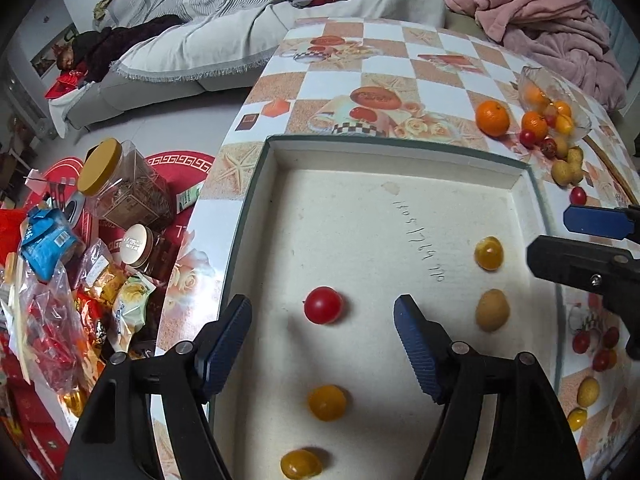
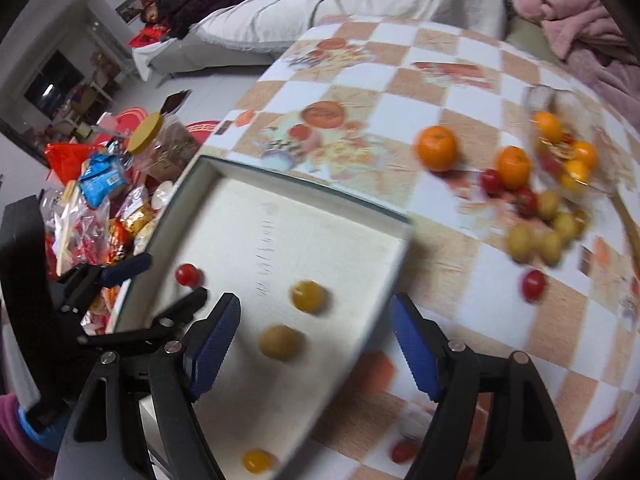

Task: Organize fruits
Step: 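Grasp a yellow tomato with the left gripper while the right grasps a red cherry tomato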

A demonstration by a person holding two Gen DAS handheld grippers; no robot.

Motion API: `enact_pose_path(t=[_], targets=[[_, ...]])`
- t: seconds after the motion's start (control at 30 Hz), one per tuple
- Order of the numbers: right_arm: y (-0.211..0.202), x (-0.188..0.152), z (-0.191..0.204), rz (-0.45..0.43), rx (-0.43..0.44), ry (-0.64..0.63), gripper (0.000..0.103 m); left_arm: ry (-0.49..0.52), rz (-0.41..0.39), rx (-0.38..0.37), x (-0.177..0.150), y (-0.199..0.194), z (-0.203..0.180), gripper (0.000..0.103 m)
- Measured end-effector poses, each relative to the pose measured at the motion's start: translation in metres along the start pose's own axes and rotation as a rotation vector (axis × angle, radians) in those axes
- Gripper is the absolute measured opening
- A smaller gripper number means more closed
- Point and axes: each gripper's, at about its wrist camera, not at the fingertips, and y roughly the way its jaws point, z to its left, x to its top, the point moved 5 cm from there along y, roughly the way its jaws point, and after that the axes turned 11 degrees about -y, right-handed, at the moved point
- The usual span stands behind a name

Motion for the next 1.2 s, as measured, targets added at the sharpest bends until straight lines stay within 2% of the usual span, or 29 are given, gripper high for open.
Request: enact_pose_path(t=[0.13,0.3,0.53,0.7,0.83,1.1,1.2], targets=[[-0.02,-0.029,-0.028,0.017,-0.037,0.055,0.08,0.016,-0.015,-0.025,-0.006,-0.019,-0.015,0.075],[-0.045,-0.084,-0.068,0.063,-0.089,0.126,0.08,0.019,-0.029,-0.063,-0.021,-0.047,-0.046,0.075],[-0.06,-0.133,-0.101,0.098,-0.073,0.08,0.08,-0.01,-0.011,-0.084,-0.073,-0.085,-0.11,0.075],[-0.064,-0.149,-0.109,0.109,-0.021,0.024,0.08,-0.03,0.037,-0.064,-0.115,-0.089,-0.154,0.075],[-0.061,-0.151,-0.11,0.114,0.015,-0.016,0.079,-0.044,0.058,-0.04,-0.135,-0.079,-0.172,0.075],[-0.038,-0.151,-0.101,0.15,0.077,-0.061,0.062,-0.049,0.067,-0.005,-0.145,-0.054,-0.177,0.075],[-0.035,-0.15,-0.094,0.153,0.081,-0.097,0.061,-0.046,0.067,-0.004,-0.145,-0.047,-0.177,0.075]])
